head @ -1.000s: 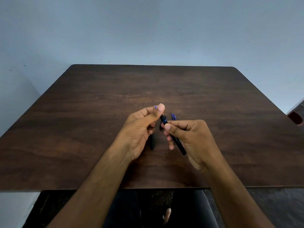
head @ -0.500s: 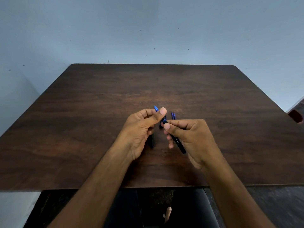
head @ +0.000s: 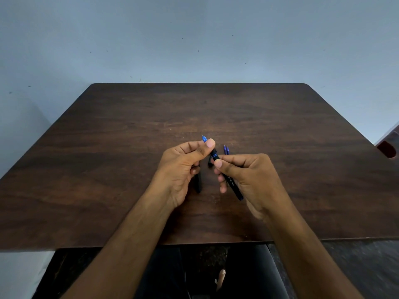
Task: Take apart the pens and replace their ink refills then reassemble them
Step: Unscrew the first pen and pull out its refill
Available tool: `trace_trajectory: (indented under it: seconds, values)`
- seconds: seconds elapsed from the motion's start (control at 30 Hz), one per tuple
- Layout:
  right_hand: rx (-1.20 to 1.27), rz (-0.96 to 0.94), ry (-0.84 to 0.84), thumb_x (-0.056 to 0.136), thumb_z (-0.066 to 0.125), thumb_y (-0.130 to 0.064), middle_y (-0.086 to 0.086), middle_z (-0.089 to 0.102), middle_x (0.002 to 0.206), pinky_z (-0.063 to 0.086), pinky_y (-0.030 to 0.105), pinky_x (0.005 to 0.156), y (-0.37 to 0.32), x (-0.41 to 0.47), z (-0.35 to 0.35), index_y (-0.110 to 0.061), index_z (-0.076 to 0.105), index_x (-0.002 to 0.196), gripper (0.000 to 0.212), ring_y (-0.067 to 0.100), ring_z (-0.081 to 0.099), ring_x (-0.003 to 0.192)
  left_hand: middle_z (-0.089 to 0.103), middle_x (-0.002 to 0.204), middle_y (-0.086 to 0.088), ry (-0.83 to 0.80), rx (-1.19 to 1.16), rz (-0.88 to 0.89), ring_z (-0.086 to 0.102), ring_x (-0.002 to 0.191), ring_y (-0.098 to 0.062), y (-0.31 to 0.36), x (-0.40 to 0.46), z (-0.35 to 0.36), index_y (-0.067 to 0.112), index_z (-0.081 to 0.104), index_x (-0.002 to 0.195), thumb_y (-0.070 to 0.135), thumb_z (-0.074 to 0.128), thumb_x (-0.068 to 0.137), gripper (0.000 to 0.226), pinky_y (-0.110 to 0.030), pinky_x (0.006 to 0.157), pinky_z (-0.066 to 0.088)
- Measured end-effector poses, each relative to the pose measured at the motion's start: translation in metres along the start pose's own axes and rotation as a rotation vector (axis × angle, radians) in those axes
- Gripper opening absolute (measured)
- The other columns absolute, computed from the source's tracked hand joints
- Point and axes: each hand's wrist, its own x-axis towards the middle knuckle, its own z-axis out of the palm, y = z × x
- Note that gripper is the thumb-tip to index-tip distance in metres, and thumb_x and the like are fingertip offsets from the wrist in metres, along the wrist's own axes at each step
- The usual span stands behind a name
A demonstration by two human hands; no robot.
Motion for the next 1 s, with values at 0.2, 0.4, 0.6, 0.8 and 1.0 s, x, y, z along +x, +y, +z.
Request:
trace_trajectory:
  seconds: [0.2,0.4,0.6,0.8,1.0]
  values:
    - [-0.016,0.002,0.009,0.09,0.07,-0.006,0.011,0.073,0.072,0.055,0.031,0.051,0.0012,0.0011,-0.0009,-0.005,0.08,0.095,0.01,0.018,0.063,0.06,0.076,0.109,0.003,-0.144,0.069,-0.017,0.057,0.08,-0.003,0.0017,-0.0062,-0.0042,0.017,0.075,0.112,0.039,0.067,0.086,0.035,-0.03,0.076,0.037]
    - [0.008,0.011,0.017,0.089,0.073,-0.006,0.013,0.073,0.072,0.054,0.03,0.05,0.0026,0.0026,0.0003,-0.004,0.08,0.095,0.01,0.02,0.062,0.059,0.078,0.099,-0.006,-0.075,-0.011,0.018,0.061,0.067,-0.004,0.0037,-0.0071,-0.0008,0.009,0.077,0.102,0.023,0.075,0.078,0.028,-0.024,0.061,0.035]
    - [-0.007,0.0,0.002,0.087,0.075,-0.007,0.017,0.073,0.073,0.055,0.03,0.05,0.0011,0.003,0.0012,-0.005,0.08,0.094,0.009,0.019,0.063,0.059,0.062,0.056,0.011,0.024,0.008,0.012,0.049,0.052,-0.003,0.0029,-0.0028,0.004,0.016,0.07,0.078,0.038,0.085,0.058,0.033,-0.019,0.053,0.038]
    - [-0.035,-0.028,0.005,0.088,0.073,-0.005,0.019,0.074,0.074,0.057,0.032,0.05,-0.0019,0.0026,-0.0001,-0.011,0.082,0.088,0.01,0.018,0.062,0.059,0.076,0.112,0.003,-0.148,0.021,-0.028,0.058,0.081,-0.006,0.0055,-0.0073,0.0001,0.017,0.073,0.115,0.032,0.062,0.093,0.029,-0.032,0.081,0.038]
    - [-0.033,0.009,0.016,0.087,0.074,-0.006,0.016,0.074,0.073,0.056,0.031,0.051,0.0002,0.0023,0.0012,-0.002,0.078,0.101,0.015,0.019,0.064,0.06,0.077,0.095,-0.005,-0.047,-0.002,0.019,0.055,0.063,-0.002,0.0059,-0.0077,0.0003,0.01,0.078,0.095,0.028,0.075,0.076,0.027,-0.024,0.063,0.036]
